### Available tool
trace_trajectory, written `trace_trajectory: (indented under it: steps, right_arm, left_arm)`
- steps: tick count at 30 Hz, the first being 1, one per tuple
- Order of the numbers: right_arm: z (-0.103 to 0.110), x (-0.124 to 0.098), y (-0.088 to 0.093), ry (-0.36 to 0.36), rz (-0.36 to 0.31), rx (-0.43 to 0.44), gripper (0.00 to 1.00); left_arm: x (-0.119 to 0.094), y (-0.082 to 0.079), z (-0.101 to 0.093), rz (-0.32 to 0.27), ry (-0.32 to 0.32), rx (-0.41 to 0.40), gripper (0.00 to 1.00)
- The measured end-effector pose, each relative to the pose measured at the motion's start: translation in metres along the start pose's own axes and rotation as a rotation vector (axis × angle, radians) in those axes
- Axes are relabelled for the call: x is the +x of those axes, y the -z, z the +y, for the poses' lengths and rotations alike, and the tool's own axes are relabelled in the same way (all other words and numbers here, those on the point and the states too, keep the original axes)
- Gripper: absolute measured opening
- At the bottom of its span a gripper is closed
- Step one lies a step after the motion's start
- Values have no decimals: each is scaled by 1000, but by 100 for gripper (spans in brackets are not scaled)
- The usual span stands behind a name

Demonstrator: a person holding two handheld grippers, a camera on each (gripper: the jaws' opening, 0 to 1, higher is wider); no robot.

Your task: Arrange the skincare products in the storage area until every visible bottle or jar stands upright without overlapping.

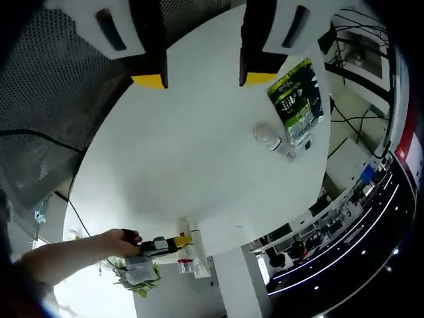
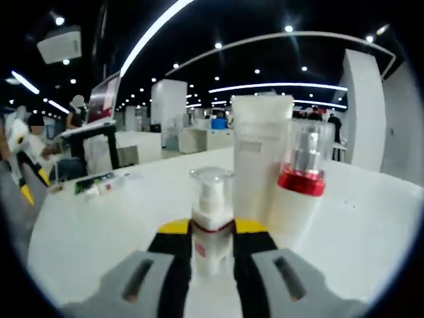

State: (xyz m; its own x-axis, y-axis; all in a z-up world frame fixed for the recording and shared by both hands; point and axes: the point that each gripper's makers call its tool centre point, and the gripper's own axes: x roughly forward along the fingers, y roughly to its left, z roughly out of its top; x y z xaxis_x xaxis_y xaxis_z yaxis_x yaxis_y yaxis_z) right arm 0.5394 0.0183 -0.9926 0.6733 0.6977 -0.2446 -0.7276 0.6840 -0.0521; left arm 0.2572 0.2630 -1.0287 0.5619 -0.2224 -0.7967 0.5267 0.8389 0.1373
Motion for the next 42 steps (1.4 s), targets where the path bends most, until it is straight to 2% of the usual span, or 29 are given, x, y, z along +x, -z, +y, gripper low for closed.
trace_trajectory:
  steps: [11, 13, 20, 23, 32, 35, 39, 42]
  right_arm:
    - [-3, -2, -3, 7, -41, 34, 22]
    - [-2, 1, -3, 0, -20, 5, 22]
    - [-12, 1, -1, 35, 6, 5, 22]
    - [-13, 1, -1, 30, 20, -29, 22]
    - [-16, 3, 1, 20, 38, 17, 22]
    - [-16, 1, 11, 29, 88, 43, 24]
    - [-14, -4, 15, 39, 93, 64, 29]
    - [-16, -9, 20, 61, 101, 81, 29]
  left_arm:
    - [1, 4, 1, 17, -2, 6, 42]
    - [1, 5, 1, 18, -3, 9, 42]
    - [1, 6, 1, 24, -3, 17, 42]
    - [0, 5, 1, 24, -3, 21, 41]
    - [0, 7, 0, 31, -4, 32, 40]
    - [0, 6, 0, 31, -4, 35, 40]
    - [0, 8, 1, 40, -5, 44, 39]
    - [0, 7, 1, 39, -6, 46, 39]
